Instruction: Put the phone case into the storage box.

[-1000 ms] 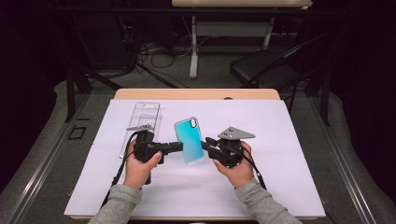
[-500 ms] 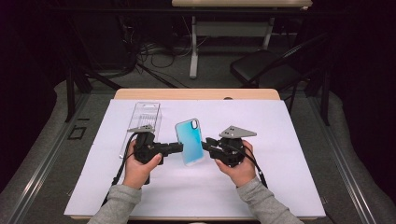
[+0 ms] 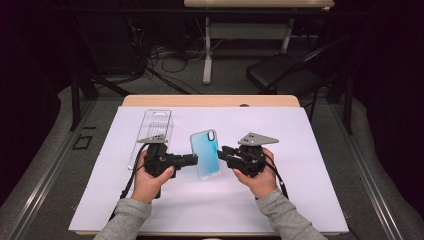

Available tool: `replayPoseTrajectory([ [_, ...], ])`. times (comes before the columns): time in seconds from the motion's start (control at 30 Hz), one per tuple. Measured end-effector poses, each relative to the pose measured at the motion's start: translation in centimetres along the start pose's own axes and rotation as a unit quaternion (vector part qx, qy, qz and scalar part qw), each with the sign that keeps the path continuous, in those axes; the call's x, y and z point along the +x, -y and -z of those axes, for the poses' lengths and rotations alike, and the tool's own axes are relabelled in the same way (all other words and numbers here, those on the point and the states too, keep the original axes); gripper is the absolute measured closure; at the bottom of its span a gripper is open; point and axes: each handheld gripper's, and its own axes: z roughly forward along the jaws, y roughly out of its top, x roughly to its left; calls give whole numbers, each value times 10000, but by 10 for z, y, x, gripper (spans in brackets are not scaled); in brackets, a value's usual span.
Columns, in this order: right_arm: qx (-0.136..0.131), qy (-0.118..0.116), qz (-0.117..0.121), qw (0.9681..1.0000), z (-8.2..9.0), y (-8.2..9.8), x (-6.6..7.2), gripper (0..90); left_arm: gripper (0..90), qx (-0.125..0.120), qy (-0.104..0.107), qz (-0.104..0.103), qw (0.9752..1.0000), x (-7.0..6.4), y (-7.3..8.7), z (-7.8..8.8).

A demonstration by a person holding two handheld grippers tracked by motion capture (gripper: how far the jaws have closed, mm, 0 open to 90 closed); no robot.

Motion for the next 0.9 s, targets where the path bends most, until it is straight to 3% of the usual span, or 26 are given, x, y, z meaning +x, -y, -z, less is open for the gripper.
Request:
replayPoseTrajectory([
  [0.9, 33, -295, 63, 9995, 6, -4, -3, 735, 818, 118, 148, -202, 9996, -5, 3, -8],
])
